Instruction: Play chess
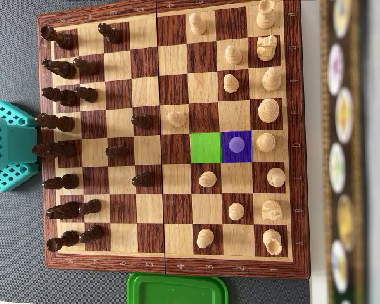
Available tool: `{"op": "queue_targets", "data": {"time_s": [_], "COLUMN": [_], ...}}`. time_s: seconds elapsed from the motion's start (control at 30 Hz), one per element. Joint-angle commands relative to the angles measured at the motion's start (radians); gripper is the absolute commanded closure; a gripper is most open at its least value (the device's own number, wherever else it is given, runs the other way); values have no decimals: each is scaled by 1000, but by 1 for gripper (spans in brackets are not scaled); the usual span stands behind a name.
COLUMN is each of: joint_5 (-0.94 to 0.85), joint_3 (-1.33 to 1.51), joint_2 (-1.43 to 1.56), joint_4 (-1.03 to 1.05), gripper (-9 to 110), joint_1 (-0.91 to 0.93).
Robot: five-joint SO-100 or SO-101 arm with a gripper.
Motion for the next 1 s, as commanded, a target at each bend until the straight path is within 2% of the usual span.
{"op": "queue_targets", "data": {"time_s": [0.0,0.5,0.97], "joint_5": [-6,-6,-6], "joint_3": [-21,-173,-342], "joint_2": [-2,-2,-2], "joint_4": [51,529,1173], "gripper": [102,102,102], "joint_1": [3,3,5]}}
